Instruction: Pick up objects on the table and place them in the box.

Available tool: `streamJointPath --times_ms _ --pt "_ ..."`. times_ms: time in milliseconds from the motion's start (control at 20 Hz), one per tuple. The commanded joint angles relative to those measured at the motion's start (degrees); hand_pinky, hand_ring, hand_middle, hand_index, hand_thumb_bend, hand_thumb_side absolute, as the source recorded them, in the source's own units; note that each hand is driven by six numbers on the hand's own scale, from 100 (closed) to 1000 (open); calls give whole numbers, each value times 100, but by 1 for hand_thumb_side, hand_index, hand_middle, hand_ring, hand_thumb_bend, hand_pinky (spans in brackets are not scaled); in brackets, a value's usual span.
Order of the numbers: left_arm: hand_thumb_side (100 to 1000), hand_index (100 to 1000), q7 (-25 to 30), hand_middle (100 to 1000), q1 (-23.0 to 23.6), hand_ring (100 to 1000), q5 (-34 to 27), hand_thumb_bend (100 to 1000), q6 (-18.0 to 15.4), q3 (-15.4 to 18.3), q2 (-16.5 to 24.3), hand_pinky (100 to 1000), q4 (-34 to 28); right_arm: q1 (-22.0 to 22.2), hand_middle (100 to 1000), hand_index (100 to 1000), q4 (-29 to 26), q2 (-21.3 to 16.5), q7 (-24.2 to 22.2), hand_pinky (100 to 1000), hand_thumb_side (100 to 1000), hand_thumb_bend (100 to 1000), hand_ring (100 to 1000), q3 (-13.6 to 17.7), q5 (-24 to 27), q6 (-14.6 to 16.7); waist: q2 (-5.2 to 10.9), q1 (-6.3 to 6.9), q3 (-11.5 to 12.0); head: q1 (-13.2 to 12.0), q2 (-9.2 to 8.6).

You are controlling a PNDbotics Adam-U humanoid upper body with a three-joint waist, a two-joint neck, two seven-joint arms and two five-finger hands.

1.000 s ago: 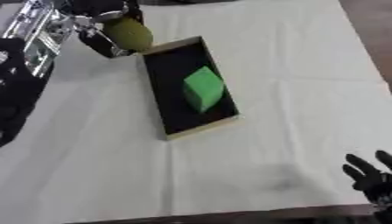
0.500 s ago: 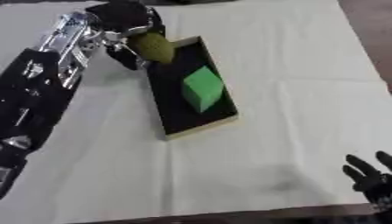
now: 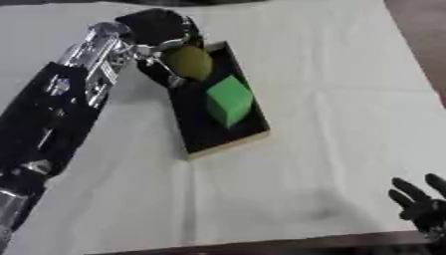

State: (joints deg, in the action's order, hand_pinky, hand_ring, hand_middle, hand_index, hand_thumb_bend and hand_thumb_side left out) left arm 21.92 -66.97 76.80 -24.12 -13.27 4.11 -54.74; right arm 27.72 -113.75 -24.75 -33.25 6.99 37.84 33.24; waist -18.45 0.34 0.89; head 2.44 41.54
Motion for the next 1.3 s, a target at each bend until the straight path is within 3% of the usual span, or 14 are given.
streamJointPath --times_ms 50,100,250,300,350,450,500,900,1300 --pt "255 907 138 764 -92 845 258 472 10 -23 -19 801 14 24 609 1000 -84 -37 -1872 1000 470 100 1000 13 -44 1873 109 -12 -13 -14 -63" --pt "260 928 209 796 -92 881 336 537 -15 -27 -25 843 42 27 609 1000 -84 -33 -1872 1000 470 100 1000 13 -48 1873 110 -12 -14 -13 -65" --pt "233 958 438 844 -91 929 590 605 -101 -18 -46 891 103 34 608 1000 -84 -21 -1872 1000 470 100 1000 13 -58 1873 114 -14 -15 -16 -75" --pt "299 966 499 854 -92 939 650 610 -123 -6 -54 904 116 35 608 1000 -84 -18 -1872 1000 470 100 1000 10 -62 1873 114 -15 -15 -17 -77" --pt "441 979 547 871 -91 956 687 615 -143 3 -61 925 124 36 608 1000 -84 -16 -1872 1000 470 100 1000 9 -68 1873 114 -16 -16 -17 -80" --pt "578 995 641 895 -90 975 711 614 -197 14 -75 948 134 36 608 1000 -84 -13 -1872 1000 470 100 1000 4 -81 1873 113 -16 -17 -14 -79" --pt "593 998 685 902 -91 978 703 614 -227 17 -77 953 131 37 608 1000 -84 -12 -1872 1000 470 100 1000 2 -87 1873 113 -15 -17 -13 -77" --pt "451 997 662 896 -114 969 306 483 -198 71 -38 946 -243 57 607 1000 -84 5 -1872 1000 476 100 1000 10 -105 1873 123 -17 -9 10 -50" --pt "255 989 742 886 -165 958 -507 471 -44 120 70 931 -1100 66 606 1000 -84 17 -1872 1000 470 100 1000 7 -109 1873 129 -20 13 59 -14"
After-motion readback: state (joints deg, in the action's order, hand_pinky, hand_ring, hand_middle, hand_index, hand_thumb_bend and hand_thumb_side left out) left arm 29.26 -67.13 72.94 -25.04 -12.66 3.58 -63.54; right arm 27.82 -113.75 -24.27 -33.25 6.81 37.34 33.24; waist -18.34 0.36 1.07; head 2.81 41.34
